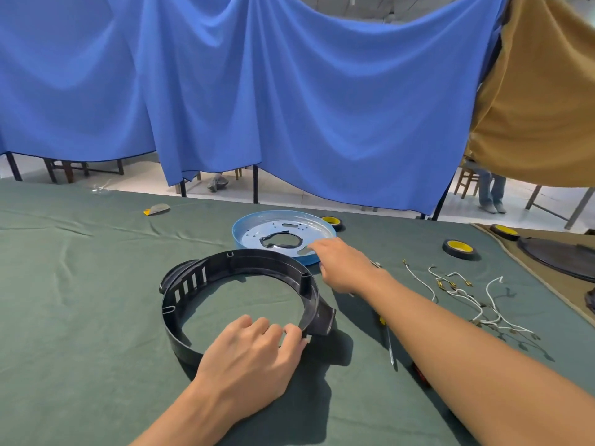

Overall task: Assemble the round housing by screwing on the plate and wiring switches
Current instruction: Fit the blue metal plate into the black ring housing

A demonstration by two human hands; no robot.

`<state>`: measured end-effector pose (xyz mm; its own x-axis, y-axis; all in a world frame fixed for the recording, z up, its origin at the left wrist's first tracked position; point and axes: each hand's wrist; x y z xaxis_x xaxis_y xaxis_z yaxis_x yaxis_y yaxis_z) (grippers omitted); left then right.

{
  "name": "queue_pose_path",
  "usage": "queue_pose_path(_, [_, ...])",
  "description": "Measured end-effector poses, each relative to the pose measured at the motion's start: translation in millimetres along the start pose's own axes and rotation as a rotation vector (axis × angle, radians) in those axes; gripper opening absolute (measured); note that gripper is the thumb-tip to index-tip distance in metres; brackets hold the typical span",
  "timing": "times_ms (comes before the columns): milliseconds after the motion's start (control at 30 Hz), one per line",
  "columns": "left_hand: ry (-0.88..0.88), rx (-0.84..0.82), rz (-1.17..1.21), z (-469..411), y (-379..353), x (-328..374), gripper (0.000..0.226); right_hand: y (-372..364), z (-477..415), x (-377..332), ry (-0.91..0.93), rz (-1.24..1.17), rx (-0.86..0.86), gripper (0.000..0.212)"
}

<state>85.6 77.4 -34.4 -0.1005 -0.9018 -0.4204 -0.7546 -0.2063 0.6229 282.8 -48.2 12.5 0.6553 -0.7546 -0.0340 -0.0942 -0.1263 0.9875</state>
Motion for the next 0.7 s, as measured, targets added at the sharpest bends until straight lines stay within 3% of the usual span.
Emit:
queue_pose_path(233, [0.002, -0.01, 0.021, -0.8, -3.0, 0.7, 0.028, -15.9, -28.1, -2.5, 0.14, 0.257, 0.103, 0.019])
queue_pose_path(700, [0.028, -0.109, 0.041, -7.3, 2.4, 2.7, 0.031, 29.8, 0.9, 10.4, 0.136, 0.285, 0.365, 0.01])
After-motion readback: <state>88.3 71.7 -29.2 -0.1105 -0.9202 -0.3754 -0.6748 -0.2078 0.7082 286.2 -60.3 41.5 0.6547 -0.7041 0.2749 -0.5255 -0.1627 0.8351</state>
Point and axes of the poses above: each hand's wrist, its own z-axis away from the middle knuckle, its own y-axis out of the back of the hand, x = y × z
